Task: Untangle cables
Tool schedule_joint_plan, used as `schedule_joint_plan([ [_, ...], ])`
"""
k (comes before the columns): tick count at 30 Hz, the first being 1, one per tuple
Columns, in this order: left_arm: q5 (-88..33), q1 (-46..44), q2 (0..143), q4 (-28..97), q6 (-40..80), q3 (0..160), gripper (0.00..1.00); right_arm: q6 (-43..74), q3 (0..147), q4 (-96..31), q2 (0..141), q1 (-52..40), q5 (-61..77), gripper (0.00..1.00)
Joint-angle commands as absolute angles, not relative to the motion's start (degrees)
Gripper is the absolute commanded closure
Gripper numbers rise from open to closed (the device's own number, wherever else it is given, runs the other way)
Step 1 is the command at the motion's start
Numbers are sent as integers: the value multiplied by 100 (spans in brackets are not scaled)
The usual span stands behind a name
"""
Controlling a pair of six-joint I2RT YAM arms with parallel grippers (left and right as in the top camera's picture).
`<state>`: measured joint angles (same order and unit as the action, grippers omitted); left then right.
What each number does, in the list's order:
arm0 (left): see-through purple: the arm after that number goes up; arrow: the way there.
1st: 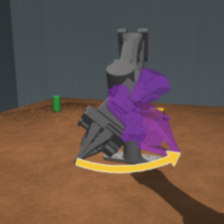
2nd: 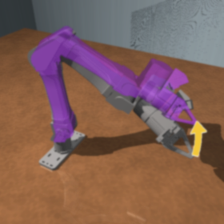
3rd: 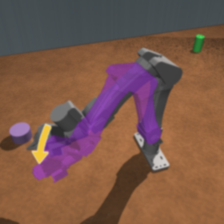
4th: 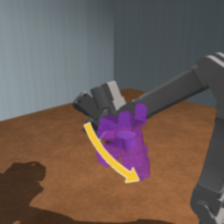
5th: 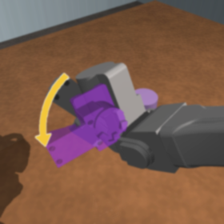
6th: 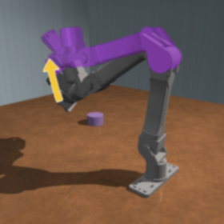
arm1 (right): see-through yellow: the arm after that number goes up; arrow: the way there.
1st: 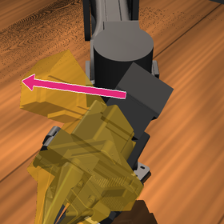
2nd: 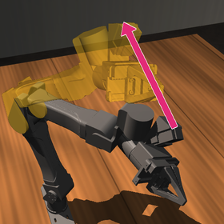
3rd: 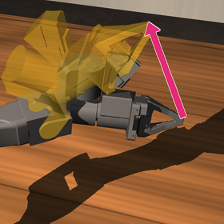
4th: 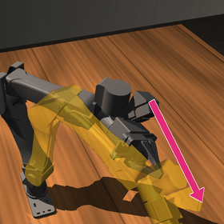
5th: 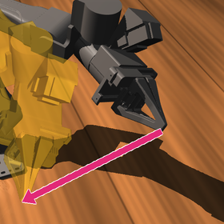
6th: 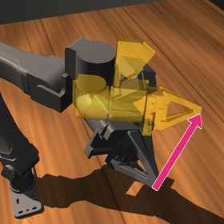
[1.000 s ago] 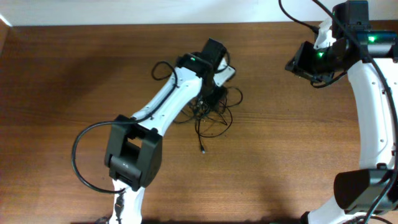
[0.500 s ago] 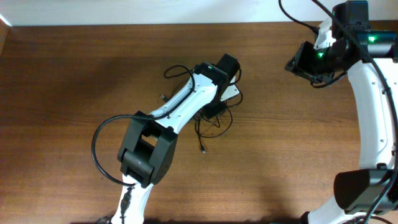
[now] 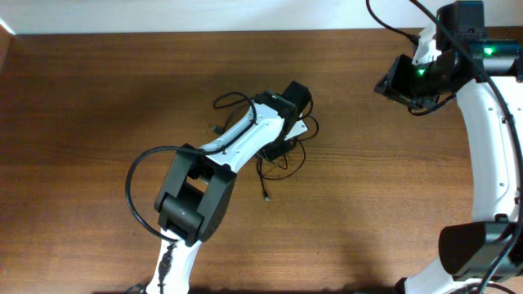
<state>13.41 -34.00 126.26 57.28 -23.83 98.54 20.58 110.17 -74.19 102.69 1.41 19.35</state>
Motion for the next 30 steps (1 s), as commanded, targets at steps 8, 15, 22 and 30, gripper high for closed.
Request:
schedule_joint_plan([
  [8,-1096,-2689,11382,6453,-1568,11618,100,1820,11155,-7308,10248,-95,2429,67],
  [15,-2952,-2119,10742,6849,-1629,11922,100,1883,11155,-6134,10248,-613,4075,67],
  [22,-4313,-1693,10689,6820,-1306,12221,100,2346,11155,-5607,10267,-1426,3682,66],
  [30,-6060,-1455,10648,6587,-1308,12254,100,2735,11142,-5568,10735,-1885,3402,69],
])
